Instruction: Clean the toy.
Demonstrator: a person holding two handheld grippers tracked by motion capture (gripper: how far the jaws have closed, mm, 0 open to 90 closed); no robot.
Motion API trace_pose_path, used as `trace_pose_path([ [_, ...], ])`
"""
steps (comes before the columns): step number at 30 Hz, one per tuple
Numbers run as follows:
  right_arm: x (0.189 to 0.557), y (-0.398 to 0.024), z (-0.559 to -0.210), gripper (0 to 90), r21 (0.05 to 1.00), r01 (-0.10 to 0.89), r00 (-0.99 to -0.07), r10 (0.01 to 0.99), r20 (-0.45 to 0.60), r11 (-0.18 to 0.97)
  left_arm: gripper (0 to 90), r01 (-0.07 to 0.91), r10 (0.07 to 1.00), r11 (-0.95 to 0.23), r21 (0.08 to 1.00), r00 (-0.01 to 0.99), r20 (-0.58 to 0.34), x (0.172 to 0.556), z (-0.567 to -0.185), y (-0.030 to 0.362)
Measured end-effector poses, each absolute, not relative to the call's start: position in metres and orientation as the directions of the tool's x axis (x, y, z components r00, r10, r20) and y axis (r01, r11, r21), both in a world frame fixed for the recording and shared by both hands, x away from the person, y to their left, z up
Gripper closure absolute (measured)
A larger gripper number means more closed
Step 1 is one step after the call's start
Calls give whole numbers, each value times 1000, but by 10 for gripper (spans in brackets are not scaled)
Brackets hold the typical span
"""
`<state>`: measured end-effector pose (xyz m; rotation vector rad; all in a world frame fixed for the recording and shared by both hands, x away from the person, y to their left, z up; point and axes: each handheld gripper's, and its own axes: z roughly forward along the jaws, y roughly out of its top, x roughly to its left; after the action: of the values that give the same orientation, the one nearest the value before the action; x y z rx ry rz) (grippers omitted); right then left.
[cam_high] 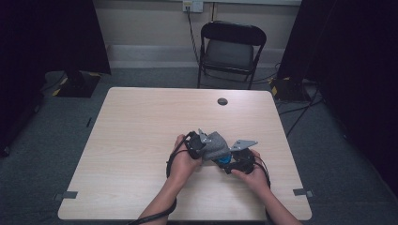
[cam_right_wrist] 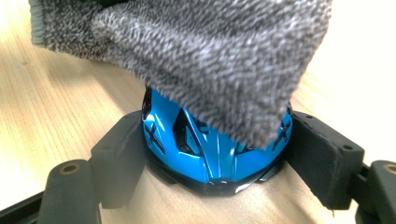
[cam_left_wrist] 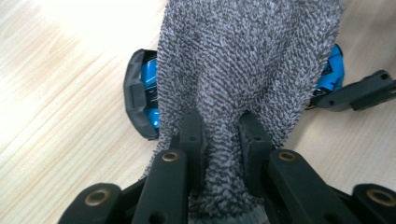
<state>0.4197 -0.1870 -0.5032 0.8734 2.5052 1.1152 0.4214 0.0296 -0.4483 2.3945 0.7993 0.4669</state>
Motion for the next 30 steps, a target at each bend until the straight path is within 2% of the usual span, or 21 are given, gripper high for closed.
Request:
trace_pose_path([
  [30,420,-187,-503,232,742,418,-785,620,4,524,752,492,730,-590,640,664,163,445,-440,58],
])
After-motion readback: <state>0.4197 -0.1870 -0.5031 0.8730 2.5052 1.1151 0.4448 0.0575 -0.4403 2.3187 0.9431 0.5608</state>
